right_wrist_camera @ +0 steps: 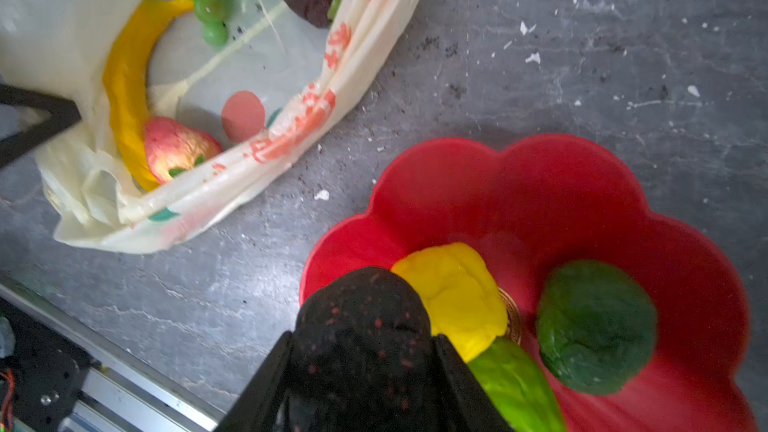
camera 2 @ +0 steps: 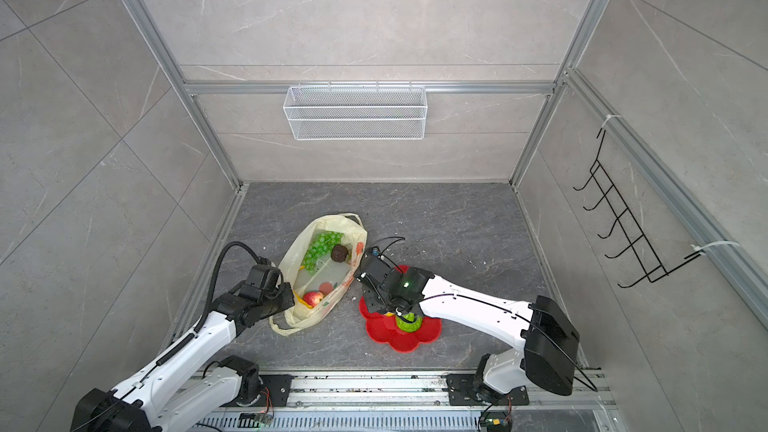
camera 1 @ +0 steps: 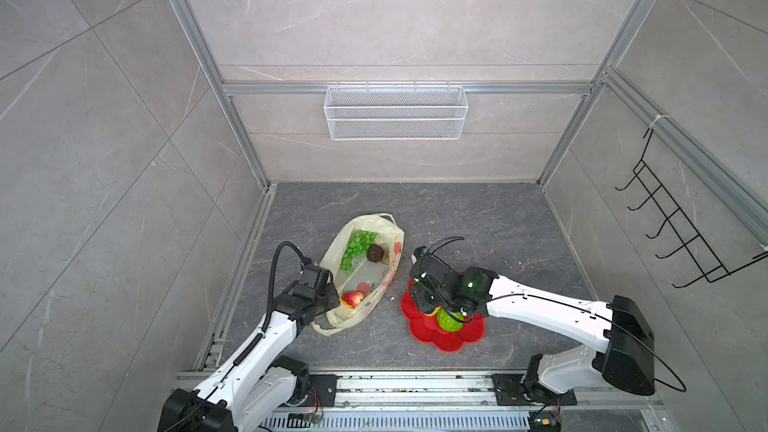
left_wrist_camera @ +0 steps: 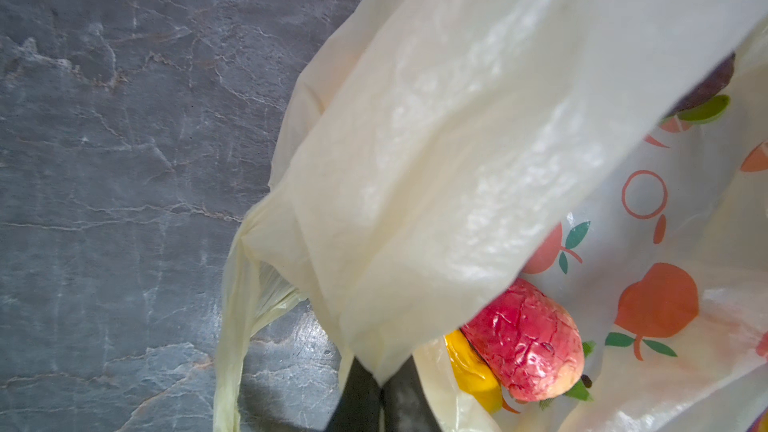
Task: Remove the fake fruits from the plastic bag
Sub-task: 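Lift the dark avocado out and carry it over the red plate, then lower the dark avocado onto the red plate and open the right gripper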
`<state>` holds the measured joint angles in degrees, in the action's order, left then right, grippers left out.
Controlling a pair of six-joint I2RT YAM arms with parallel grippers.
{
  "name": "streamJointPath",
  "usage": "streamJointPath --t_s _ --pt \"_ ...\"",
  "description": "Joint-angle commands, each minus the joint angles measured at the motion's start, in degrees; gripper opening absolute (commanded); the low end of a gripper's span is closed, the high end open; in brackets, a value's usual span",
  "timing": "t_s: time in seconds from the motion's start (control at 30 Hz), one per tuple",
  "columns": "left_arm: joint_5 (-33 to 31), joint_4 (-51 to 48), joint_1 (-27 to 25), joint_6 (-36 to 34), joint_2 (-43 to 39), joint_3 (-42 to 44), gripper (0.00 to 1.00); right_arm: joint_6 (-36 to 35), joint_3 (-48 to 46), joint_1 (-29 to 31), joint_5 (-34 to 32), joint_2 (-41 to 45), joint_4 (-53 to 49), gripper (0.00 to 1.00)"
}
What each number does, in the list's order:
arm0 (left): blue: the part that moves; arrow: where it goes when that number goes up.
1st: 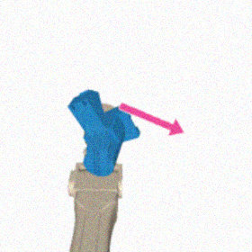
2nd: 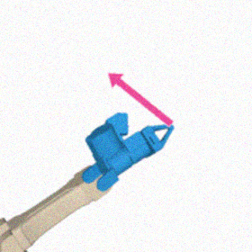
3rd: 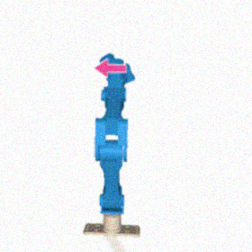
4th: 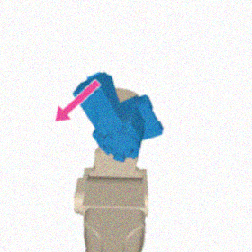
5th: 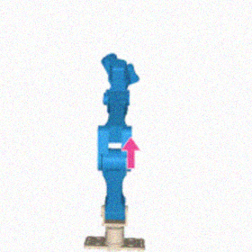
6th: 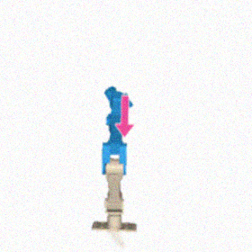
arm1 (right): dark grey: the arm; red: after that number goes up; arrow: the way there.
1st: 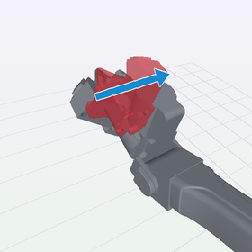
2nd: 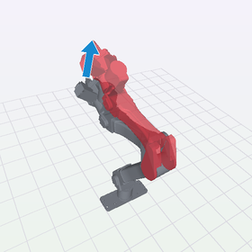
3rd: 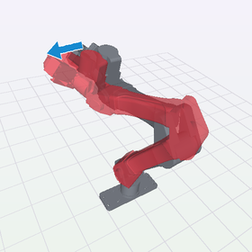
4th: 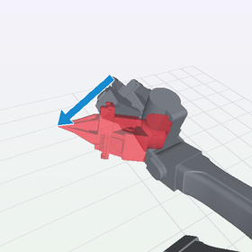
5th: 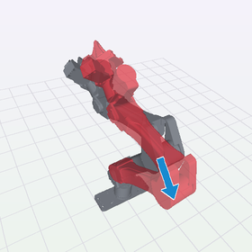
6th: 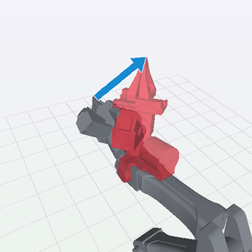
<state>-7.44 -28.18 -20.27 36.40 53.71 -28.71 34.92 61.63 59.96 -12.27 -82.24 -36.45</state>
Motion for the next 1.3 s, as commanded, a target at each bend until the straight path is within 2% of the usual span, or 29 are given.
streamJointPath --t_s 0.0,0.37,1.27 --pt "-1.36 1.13 -0.22 -1.43 -0.27 -1.41 0.0 0.59 -2.1 1.49 -0.91 2.05 -0.99 0.42" --pt "-1.34 0.86 -0.23 -1.38 0.16 -1.61 0.0 0.68 -4.11 6.72 -1.07 -3.21 0.91 0.41" --pt "-1.26 0.78 -0.27 -1.38 -0.36 -1.36 0.0 1.77 -1.53 6.75 -14.58 -9.83 -3.06 0.44"
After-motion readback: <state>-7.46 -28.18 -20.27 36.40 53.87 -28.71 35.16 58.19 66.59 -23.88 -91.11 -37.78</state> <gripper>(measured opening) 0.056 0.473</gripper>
